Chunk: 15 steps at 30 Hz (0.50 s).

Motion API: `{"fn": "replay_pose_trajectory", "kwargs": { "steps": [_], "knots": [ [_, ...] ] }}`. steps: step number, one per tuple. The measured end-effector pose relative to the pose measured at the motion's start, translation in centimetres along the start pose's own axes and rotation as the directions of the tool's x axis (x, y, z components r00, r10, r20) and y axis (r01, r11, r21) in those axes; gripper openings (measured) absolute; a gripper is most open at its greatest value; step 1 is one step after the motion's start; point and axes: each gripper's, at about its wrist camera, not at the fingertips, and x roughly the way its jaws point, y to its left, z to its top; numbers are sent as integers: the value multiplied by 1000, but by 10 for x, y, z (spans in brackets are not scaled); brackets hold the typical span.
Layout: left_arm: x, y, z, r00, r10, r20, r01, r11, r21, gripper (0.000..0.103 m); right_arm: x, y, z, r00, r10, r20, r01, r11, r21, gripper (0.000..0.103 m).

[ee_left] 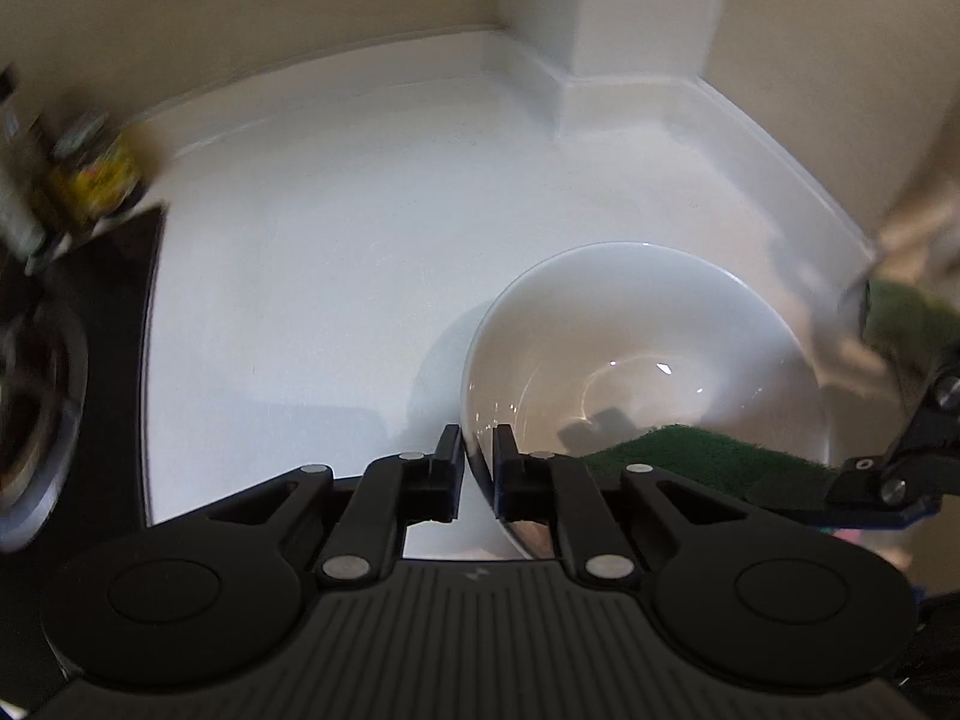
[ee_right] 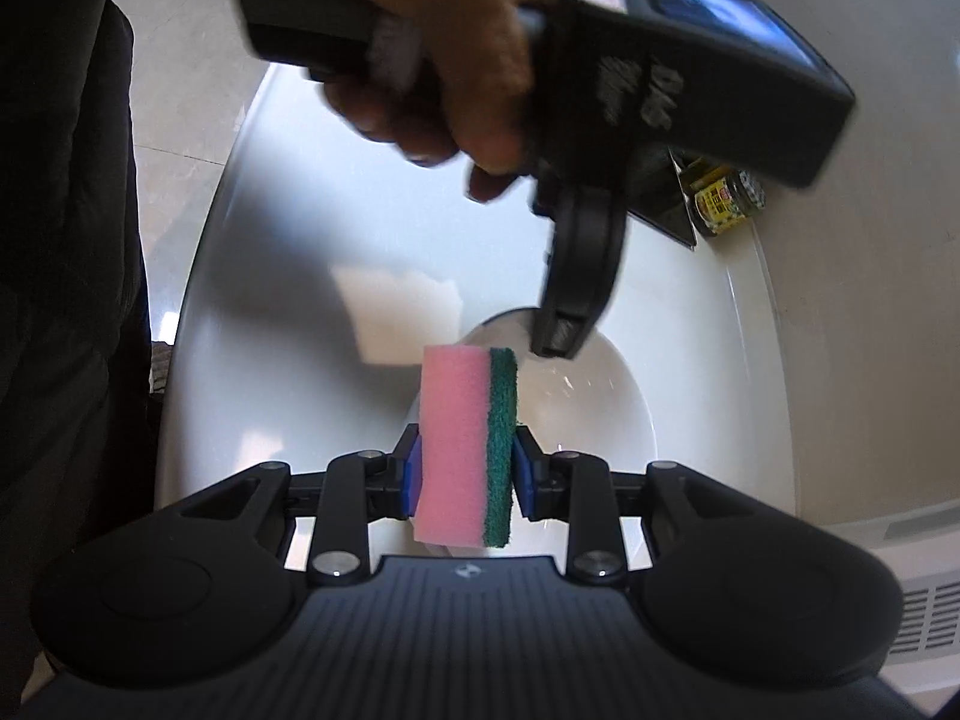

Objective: Clean bowl
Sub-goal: 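Scrub the bowl interior with the sponge's green side using the right gripper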

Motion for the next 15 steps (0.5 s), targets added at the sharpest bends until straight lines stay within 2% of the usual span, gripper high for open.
{"fn": "replay_pose_trajectory", "kwargs": {
  "steps": [3,5,8,15],
  "knots": [
    [11,6,17,999,-40,-34,42,996,78,15,-2,8,-4,1000,-12,-13,10,993,-121,27],
    [14,6,22,998,-38,-46,43,994,98,16,-2,11,-9,999,-28,-36,21,982,-185,27],
    [17,6,26,998,-31,-47,35,996,84,15,2,10,-14,996,-57,-67,43,980,-192,27],
    [16,5,19,999,-22,-39,25,998,66,16,0,15,-18,995,-73,-72,59,983,-174,27]
  ]
}}
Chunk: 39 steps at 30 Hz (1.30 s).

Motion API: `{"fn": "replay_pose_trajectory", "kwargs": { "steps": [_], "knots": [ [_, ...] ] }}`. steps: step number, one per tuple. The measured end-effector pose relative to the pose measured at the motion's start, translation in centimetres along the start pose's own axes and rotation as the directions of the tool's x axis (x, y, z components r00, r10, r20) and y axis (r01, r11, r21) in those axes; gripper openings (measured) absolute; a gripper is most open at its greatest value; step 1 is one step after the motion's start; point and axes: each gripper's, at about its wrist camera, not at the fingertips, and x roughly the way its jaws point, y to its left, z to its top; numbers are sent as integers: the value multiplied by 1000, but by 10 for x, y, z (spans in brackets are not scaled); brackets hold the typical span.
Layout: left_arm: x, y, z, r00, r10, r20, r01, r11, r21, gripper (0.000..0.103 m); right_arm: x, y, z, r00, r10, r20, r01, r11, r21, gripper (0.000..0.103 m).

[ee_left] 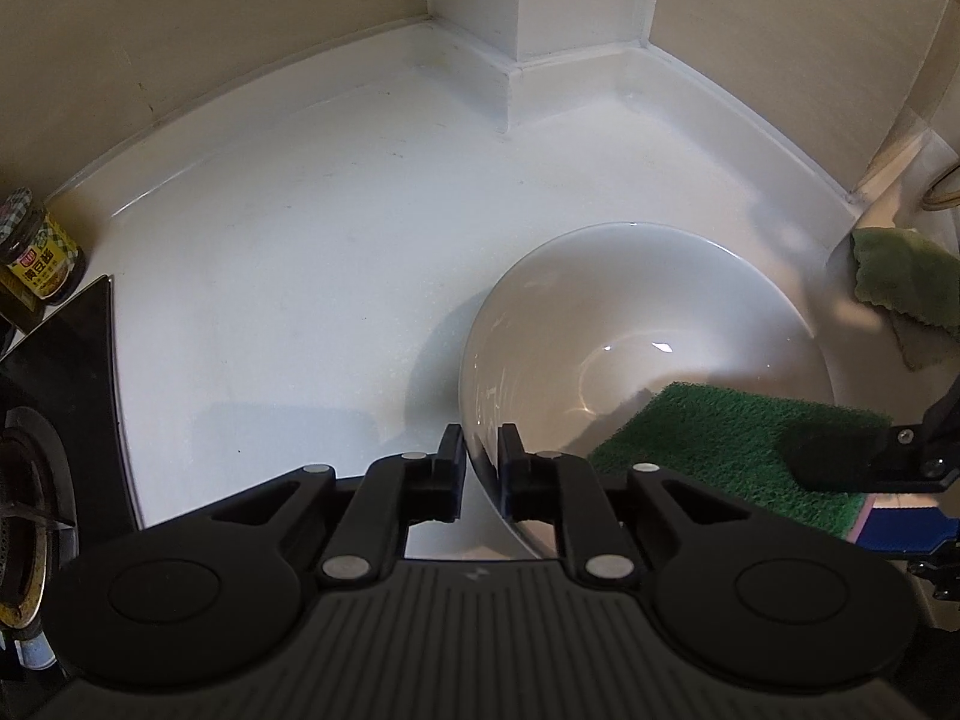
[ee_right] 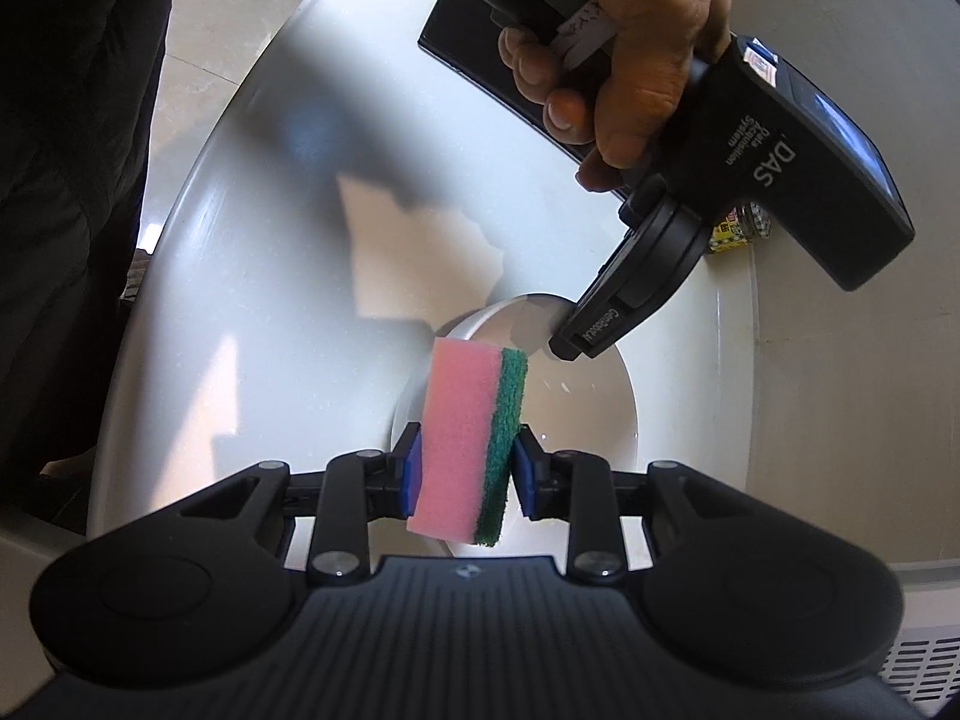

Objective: Clean bowl
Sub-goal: 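Scrub the bowl interior with the sponge's green side using the right gripper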

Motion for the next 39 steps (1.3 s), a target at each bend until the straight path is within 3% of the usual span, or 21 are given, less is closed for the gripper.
{"fn": "replay_pose_trajectory", "kwargs": {
  "steps": [6,13,17,20,23,26,29,33,39],
  "knots": [
    [-7,-6,-12,999,41,5,-40,996,-79,18,8,-3,0,1000,-4,-5,4,1000,-7,27],
    [-16,-16,-34,993,108,36,-98,973,-211,18,6,-12,-1,1000,7,-17,-7,1000,24,27],
    [-11,-18,-31,992,123,43,-114,981,-155,11,5,-21,4,999,39,-8,-38,994,100,27],
    [-7,-12,-22,995,91,34,-89,994,-71,11,4,-23,10,998,50,27,-53,992,112,27],
    [-1,-4,-11,999,31,17,-31,1000,-4,13,3,-19,12,998,42,46,-44,998,53,27],
    [1,3,-6,1000,-12,10,12,1000,-2,14,3,-11,6,1000,18,16,-17,998,-68,27],
    [-1,3,-13,999,13,35,-10,997,-75,17,5,-13,-1,1000,6,-16,-7,998,-67,27],
    [-16,2,-33,998,32,54,-17,964,-264,18,3,-16,-5,1000,15,-18,-15,1000,-7,27],
    [-18,-18,-42,992,112,65,-93,966,-242,18,-5,-23,-5,998,54,-18,-51,991,126,27]
  ]
}}
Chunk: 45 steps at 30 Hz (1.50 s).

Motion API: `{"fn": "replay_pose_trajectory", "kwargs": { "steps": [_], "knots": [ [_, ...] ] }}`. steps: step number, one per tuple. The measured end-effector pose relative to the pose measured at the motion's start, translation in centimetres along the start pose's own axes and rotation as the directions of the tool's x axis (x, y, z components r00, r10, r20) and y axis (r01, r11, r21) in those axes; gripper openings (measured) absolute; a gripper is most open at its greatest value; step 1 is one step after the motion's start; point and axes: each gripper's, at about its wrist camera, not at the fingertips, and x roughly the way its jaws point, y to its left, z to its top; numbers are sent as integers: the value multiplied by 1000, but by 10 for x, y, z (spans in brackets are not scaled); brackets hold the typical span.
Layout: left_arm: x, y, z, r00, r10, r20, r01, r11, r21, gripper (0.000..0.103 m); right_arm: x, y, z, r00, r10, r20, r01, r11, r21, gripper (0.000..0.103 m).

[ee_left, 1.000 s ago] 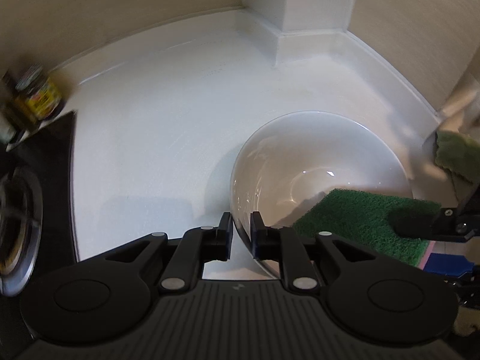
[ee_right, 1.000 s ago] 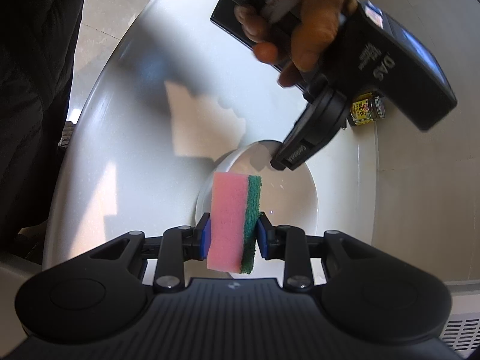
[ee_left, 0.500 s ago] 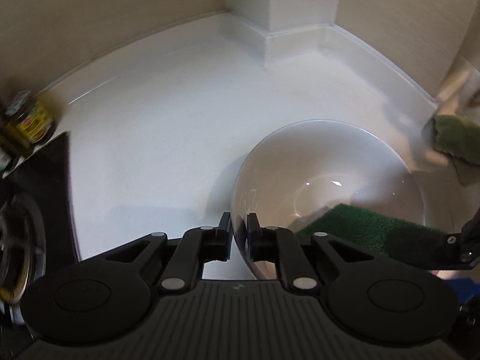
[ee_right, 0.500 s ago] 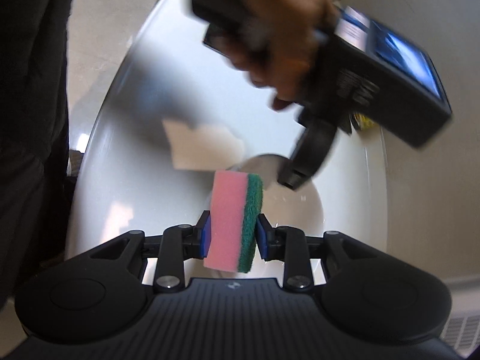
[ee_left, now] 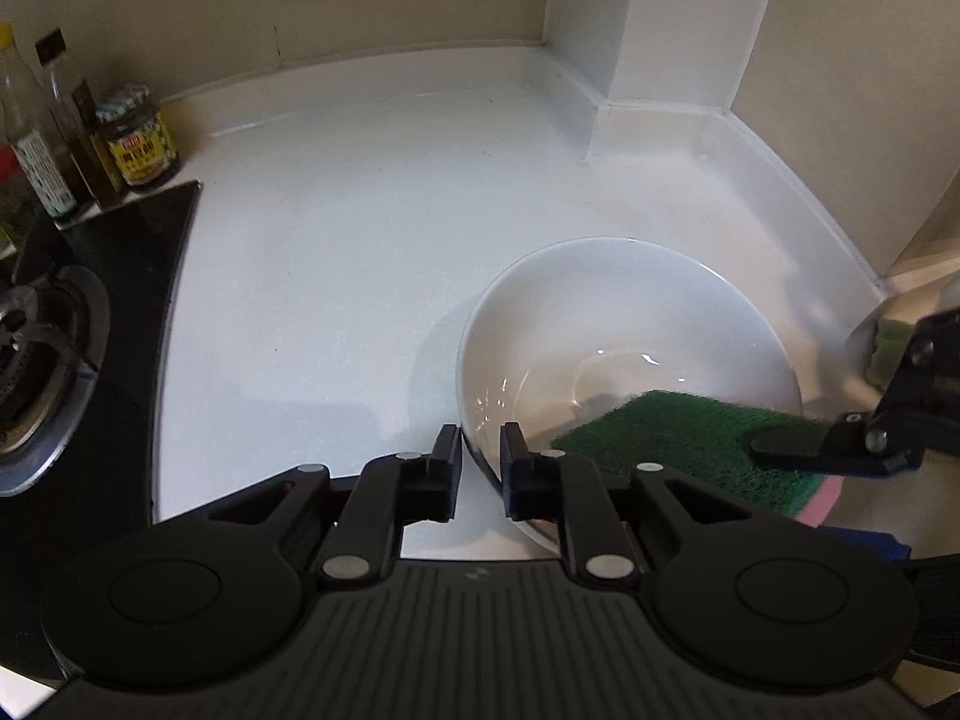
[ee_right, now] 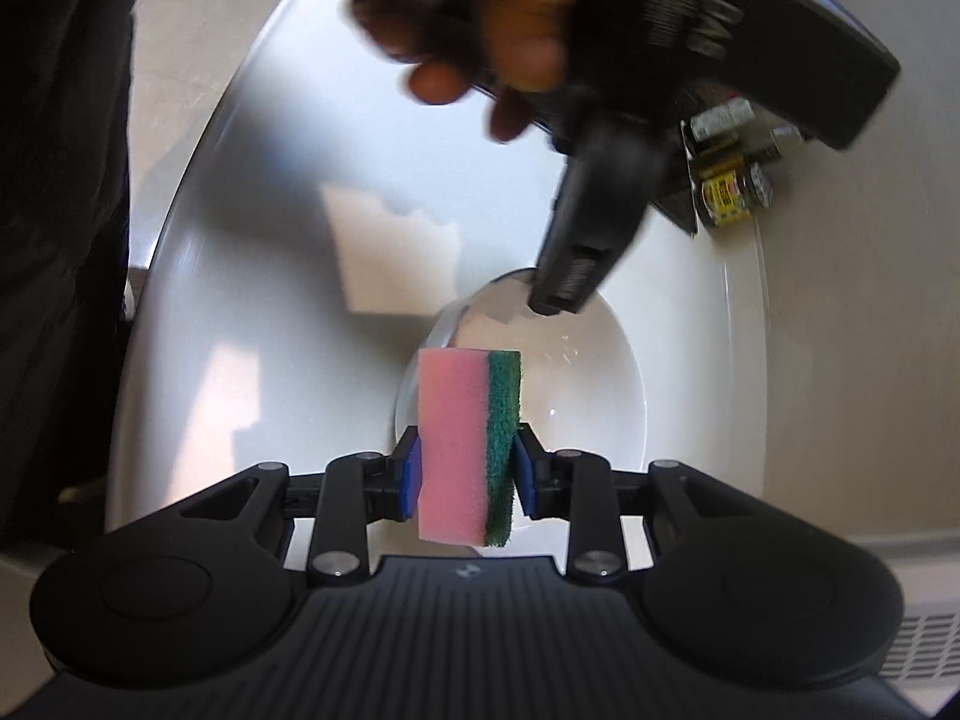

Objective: Clean bowl
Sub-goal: 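Scrub the bowl interior with the sponge's green side using the right gripper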

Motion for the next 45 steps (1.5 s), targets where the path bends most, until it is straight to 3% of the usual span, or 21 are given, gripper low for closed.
{"fn": "replay_pose_trajectory", "kwargs": {
  "steps": [4,7,12,36,41,45],
  "knots": [
    [10,2,9,1000,2,-16,-1,999,49,11,-4,-1,6,999,22,28,-23,999,23,27],
    [19,7,20,998,-42,-43,47,993,112,12,-7,4,7,998,26,55,-25,1000,-10,27],
    [27,8,32,996,-66,-66,76,984,164,13,-12,18,-5,1000,-9,-24,4,977,-215,27],
    [9,-4,10,1000,18,-11,-17,995,96,17,-3,23,-6,1000,-24,-17,21,991,-131,27],
    [12,-7,9,1000,23,3,-23,989,144,16,-5,24,-6,1000,-22,-9,21,993,-117,27],
    [17,-9,16,1000,-9,-7,10,968,251,16,-8,27,-4,1000,-14,1,14,991,-131,27]
  ]
}}
